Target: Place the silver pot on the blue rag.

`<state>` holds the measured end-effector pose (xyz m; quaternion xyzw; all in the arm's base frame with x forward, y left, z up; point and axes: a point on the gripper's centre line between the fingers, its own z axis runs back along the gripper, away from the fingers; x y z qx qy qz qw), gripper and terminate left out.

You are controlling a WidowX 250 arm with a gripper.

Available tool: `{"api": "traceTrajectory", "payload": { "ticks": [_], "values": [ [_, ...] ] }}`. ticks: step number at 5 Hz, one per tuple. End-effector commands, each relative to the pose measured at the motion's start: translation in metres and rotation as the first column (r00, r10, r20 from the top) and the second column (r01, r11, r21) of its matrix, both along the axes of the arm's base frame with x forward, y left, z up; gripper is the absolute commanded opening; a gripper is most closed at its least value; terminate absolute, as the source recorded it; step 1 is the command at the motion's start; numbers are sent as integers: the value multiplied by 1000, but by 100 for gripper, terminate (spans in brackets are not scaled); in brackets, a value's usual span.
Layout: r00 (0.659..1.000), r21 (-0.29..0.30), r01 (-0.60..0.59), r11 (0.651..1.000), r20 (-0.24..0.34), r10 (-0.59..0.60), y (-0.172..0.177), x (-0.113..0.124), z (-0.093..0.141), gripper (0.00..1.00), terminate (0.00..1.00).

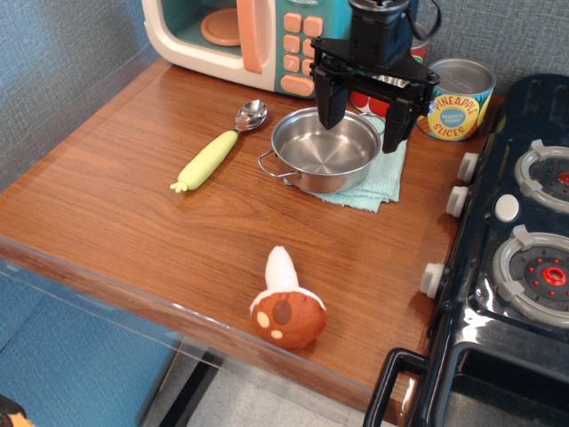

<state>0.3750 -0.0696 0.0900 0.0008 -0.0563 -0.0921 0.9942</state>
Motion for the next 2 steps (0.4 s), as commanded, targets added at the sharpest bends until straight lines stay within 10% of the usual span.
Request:
{"api": "traceTrajectory", "payload": {
  "ticks": [1,2],
  "values": [
    [994,26,-63,998,96,60,1,-15,8,100,0],
    [994,26,-63,998,96,60,1,-15,8,100,100]
  ]
}}
